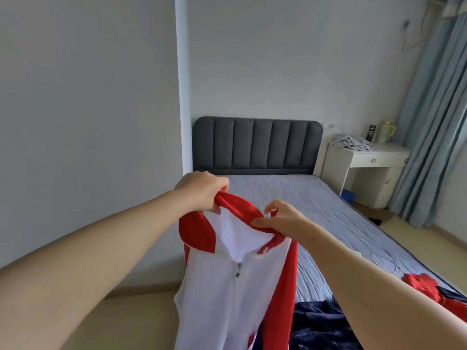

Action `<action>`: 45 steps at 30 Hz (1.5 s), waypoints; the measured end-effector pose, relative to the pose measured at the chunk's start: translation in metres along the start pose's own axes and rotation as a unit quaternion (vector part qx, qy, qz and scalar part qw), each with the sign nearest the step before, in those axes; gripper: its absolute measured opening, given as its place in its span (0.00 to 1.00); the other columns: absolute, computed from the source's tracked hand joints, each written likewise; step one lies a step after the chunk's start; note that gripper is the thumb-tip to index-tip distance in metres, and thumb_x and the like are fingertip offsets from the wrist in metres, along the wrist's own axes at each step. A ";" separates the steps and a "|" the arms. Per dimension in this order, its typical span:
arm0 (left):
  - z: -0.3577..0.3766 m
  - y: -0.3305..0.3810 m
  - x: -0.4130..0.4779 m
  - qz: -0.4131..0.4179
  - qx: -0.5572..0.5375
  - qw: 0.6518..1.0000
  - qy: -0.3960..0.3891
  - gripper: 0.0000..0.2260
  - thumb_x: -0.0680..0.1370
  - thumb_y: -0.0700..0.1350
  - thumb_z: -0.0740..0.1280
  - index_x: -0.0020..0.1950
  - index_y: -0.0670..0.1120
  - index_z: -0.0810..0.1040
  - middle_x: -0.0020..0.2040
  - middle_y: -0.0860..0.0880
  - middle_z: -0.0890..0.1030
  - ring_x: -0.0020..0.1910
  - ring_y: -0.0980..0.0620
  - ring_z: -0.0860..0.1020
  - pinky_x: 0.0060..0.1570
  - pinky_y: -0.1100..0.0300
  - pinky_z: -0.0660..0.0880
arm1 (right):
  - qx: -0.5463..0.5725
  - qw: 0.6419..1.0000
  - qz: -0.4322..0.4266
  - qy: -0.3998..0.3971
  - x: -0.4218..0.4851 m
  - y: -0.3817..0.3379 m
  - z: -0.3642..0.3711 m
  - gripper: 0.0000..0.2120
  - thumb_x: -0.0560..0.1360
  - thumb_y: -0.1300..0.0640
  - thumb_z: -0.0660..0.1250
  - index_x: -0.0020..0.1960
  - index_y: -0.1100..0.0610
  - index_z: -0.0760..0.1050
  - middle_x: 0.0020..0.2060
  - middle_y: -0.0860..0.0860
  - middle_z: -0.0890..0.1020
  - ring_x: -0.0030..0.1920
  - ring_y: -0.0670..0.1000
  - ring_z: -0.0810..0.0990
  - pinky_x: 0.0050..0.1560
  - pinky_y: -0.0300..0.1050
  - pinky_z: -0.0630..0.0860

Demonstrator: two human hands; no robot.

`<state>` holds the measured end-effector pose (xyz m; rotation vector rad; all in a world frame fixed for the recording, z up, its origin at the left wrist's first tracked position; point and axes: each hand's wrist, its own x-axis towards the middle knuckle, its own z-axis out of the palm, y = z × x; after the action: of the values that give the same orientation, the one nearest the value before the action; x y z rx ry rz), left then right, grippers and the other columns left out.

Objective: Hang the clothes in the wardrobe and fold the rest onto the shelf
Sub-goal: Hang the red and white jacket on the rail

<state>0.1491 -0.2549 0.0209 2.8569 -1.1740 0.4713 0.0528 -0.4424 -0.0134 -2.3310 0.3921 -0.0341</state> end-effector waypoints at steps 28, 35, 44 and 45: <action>-0.005 -0.267 -0.357 -0.564 -0.187 0.794 0.128 0.08 0.77 0.45 0.61 0.40 0.47 0.75 0.38 0.48 0.77 0.41 0.46 0.75 0.39 0.60 0.68 | 0.124 0.969 -0.196 -0.088 -0.015 -0.283 0.326 0.07 0.72 0.64 0.62 0.39 0.53 0.73 0.28 0.49 0.73 0.29 0.47 0.70 0.26 0.38 0.64; -0.040 -0.363 -0.482 -0.687 -0.331 0.596 0.252 0.10 0.77 0.47 0.60 0.50 0.43 0.78 0.45 0.44 0.79 0.48 0.42 0.77 0.49 0.56 0.72 | 0.197 0.937 -0.230 -0.173 -0.080 -0.412 0.450 0.04 0.72 0.61 0.65 0.39 0.54 0.72 0.29 0.49 0.72 0.31 0.49 0.71 0.29 0.38 0.65; -0.073 -0.437 -0.625 -0.727 -0.393 0.407 0.389 0.12 0.77 0.43 0.61 0.33 0.44 0.72 0.29 0.45 0.71 0.27 0.49 0.68 0.31 0.61 0.64 | 0.240 0.888 -0.268 -0.286 -0.147 -0.536 0.583 0.05 0.71 0.60 0.66 0.39 0.52 0.73 0.31 0.48 0.75 0.32 0.49 0.73 0.32 0.39 0.69; -0.075 -0.445 -0.638 -0.730 -0.375 0.402 0.407 0.13 0.77 0.43 0.61 0.32 0.44 0.72 0.29 0.45 0.71 0.27 0.49 0.68 0.31 0.61 0.64 | 0.244 0.882 -0.277 -0.292 -0.153 -0.548 0.596 0.05 0.72 0.60 0.66 0.39 0.51 0.73 0.31 0.48 0.75 0.32 0.47 0.73 0.31 0.38 0.69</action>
<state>0.0070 0.5109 -0.0442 1.3329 1.0693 0.6586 0.1388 0.3764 -0.0422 -1.7604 -0.5376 0.2609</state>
